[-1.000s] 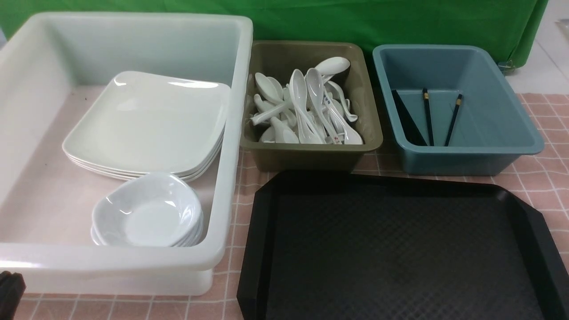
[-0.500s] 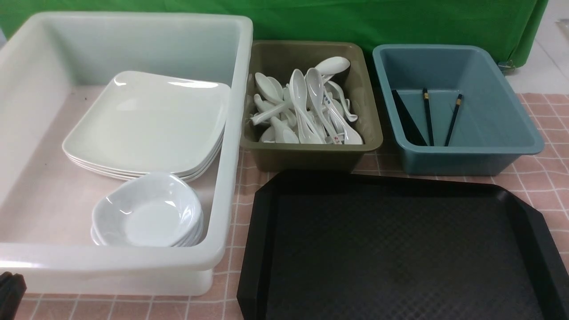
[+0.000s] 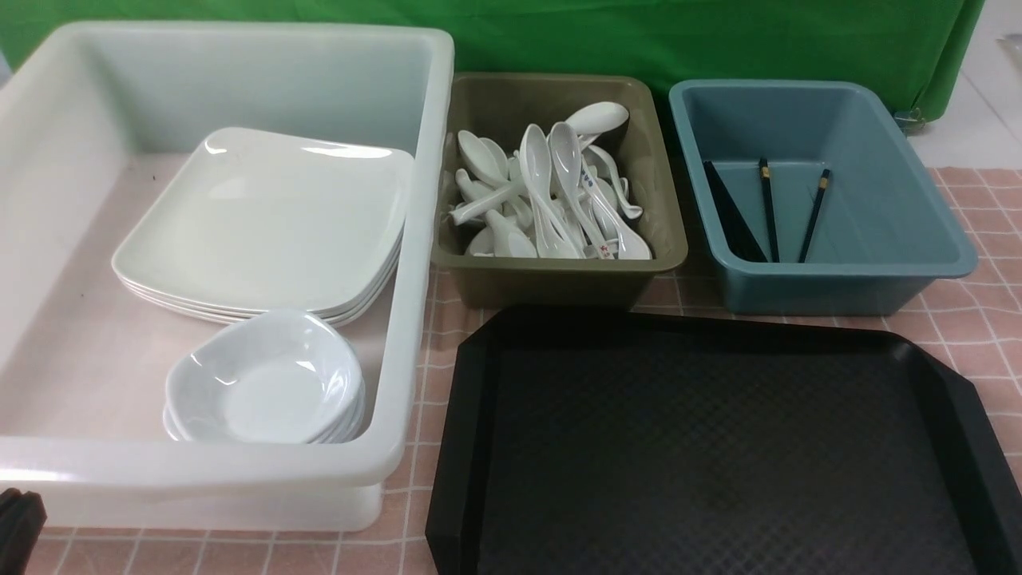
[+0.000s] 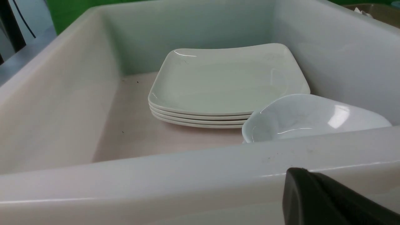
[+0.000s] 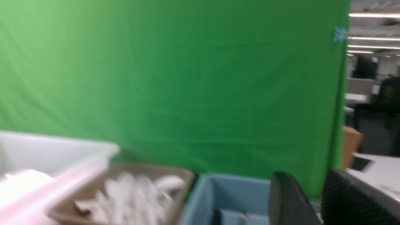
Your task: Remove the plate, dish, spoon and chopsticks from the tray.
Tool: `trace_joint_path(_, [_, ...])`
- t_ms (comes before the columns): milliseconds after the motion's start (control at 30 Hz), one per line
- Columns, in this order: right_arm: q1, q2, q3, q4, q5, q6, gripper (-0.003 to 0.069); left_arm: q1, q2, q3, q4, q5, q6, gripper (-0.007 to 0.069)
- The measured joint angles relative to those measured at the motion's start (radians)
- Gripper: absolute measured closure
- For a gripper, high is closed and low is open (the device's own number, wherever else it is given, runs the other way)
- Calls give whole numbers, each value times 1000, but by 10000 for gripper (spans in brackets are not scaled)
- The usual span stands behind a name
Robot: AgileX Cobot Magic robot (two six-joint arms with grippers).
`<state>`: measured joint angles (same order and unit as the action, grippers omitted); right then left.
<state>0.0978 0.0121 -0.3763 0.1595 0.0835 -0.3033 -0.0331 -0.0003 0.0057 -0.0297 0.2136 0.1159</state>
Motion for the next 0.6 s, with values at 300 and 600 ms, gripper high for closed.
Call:
trace_joint_path(300, [-152,2,301,-4,35,-58,418,0,0,0,1,0,4,620])
trace_joint_path(600, [-150,2,364,-18,112,-20,418,0,0,1,6,0,7,620])
